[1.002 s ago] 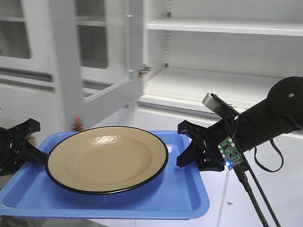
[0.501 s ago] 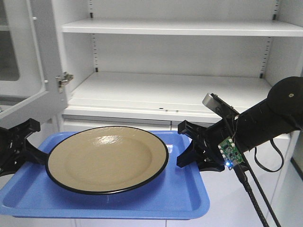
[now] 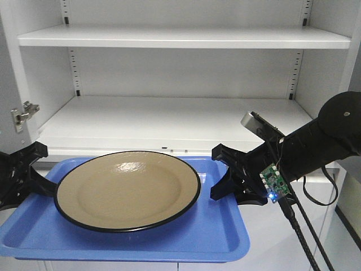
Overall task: Place disk in tray to left cabinet
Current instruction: 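Carry the tray with both grippers as the base drives to the cabinet, then move the held tray forward over the lower cabinet shelf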
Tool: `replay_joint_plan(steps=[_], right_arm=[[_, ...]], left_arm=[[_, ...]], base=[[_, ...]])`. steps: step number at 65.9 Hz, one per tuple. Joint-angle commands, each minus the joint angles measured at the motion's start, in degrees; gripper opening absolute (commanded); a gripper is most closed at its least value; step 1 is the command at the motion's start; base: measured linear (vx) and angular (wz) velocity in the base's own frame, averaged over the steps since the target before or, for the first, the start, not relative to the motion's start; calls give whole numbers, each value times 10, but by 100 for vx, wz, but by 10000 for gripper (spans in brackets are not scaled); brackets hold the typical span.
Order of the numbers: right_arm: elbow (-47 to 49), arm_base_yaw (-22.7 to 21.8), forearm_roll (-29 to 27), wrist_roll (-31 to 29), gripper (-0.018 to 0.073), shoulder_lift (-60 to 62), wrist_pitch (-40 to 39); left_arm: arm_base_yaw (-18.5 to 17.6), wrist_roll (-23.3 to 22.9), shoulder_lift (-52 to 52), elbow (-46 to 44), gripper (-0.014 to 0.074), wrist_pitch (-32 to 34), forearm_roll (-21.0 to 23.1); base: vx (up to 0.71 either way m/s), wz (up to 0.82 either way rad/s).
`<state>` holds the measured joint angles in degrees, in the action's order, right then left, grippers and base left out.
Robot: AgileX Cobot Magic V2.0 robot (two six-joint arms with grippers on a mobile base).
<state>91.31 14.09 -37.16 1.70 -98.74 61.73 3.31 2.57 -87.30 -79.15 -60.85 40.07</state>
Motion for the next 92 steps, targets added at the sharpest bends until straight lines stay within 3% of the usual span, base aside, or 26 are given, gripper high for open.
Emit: replay_joint_plan(steps=[1,92], right_arm=[[24,19,-142,-5,-4,33,-9],[24,19,-141,-5,-4,33,-9]], left_arm=[[-22,-6,25,-21,0,-19,131],[-22,-6,25,-21,0,-19,131]], base=[[28,-7],[24,-8]])
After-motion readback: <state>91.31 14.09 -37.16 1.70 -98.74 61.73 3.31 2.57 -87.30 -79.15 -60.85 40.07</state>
